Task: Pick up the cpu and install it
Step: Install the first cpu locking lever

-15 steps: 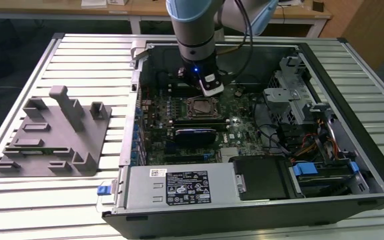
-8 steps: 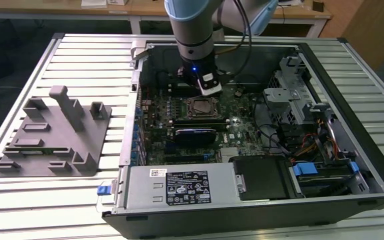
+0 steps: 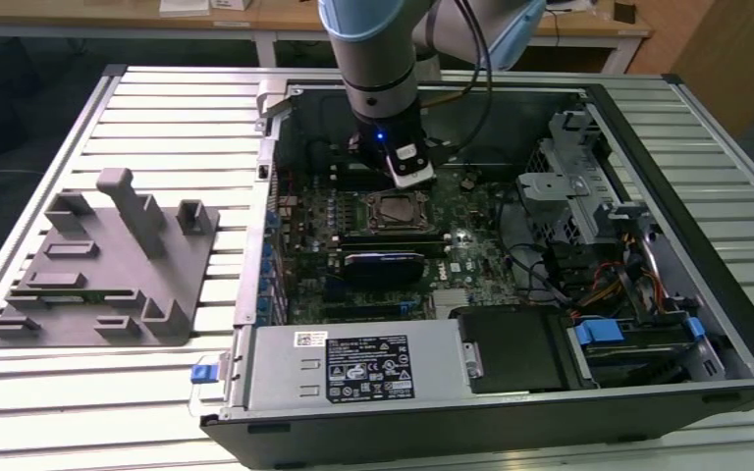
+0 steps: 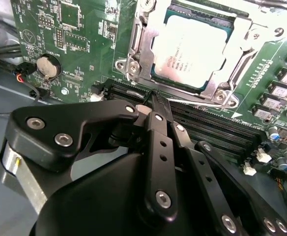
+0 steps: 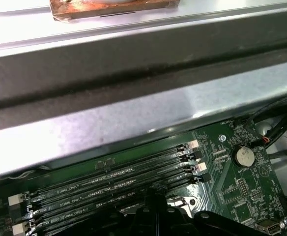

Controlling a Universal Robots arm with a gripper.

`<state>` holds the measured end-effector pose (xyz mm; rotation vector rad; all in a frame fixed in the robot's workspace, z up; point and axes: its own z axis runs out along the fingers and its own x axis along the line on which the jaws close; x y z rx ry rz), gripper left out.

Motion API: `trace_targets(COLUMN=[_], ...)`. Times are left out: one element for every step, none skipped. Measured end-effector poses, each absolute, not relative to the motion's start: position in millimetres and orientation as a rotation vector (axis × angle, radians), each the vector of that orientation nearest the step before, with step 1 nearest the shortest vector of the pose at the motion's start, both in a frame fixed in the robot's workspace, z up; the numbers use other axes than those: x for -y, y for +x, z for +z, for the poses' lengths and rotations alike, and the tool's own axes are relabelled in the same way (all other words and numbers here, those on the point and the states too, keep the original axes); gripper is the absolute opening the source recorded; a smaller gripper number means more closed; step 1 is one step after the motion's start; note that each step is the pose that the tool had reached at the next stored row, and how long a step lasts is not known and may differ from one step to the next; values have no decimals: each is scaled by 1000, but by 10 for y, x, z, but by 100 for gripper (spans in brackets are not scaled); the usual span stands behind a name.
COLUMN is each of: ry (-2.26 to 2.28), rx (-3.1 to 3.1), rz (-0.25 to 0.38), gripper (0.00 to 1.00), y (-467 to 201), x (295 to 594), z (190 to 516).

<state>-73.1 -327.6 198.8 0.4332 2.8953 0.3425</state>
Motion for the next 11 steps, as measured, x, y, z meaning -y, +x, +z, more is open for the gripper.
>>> trace_targets(ry=[433, 433, 433, 433, 432, 429, 422, 412, 401, 389, 376], rx=[-2895, -2895, -2895, -2895, -2895, -2896, -2898, -2900, -2902, -2904, -2907], rz=[342, 342, 342, 342, 343, 344, 345, 346, 347, 348, 350], gripper=[11, 11, 11, 11, 11, 11, 11, 11, 11, 11, 11], y=[-732, -731, -731, -731, -732, -736, -742, -749, -755, -759, -761], x=[3276, 3276, 3276, 3276, 3276, 3275, 3276, 3276, 3276, 3276, 3276], z=[1988, 1988, 1987, 1987, 1987, 1987, 1987, 1986, 1985, 1984, 1984])
